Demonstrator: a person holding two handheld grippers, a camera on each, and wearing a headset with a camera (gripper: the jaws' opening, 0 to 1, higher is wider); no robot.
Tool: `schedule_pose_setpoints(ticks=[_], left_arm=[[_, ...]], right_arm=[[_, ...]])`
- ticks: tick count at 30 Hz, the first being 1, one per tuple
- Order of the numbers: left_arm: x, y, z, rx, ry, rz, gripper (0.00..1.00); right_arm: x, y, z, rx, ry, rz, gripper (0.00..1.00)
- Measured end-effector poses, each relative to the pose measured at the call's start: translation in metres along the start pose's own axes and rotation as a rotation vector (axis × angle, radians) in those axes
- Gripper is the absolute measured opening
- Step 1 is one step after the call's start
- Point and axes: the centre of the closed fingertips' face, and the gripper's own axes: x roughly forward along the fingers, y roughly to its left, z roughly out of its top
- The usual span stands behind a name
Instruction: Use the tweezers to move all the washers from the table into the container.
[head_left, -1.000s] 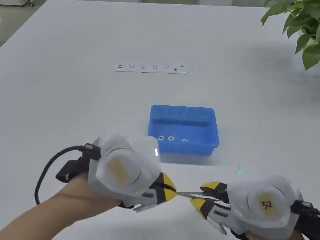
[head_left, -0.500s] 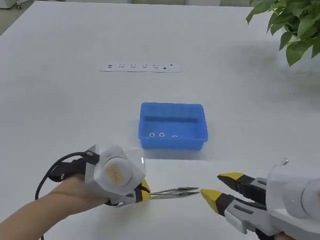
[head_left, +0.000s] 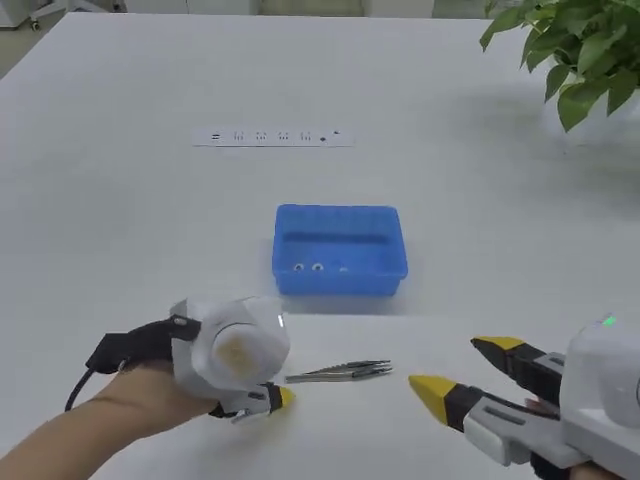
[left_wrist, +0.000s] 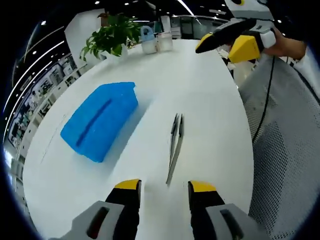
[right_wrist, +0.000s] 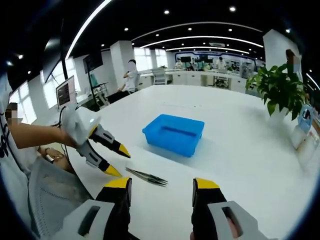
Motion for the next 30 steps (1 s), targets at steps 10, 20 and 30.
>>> schedule_pose_setpoints(ticks=[10,20,30], left_arm=[[-0.062,0.003,-0.027,-0.422,-0.058,0.203,0.86],[-0.121,0.011,-0.035,-0.619,-0.194,0.461,0.99],[-0.124,0.018,-0.048,-0.635,-0.230,0.547,0.99]], right_arm=[[-0.001,-0.006,-0.010,0.017,0.016,-0.027,0.57],[-0.008,-0.020,-0.015,0.015,0.014,-0.108,0.69],[-0.010,-0.030,-0.019,0.013,0.033,-0.163,0.69]])
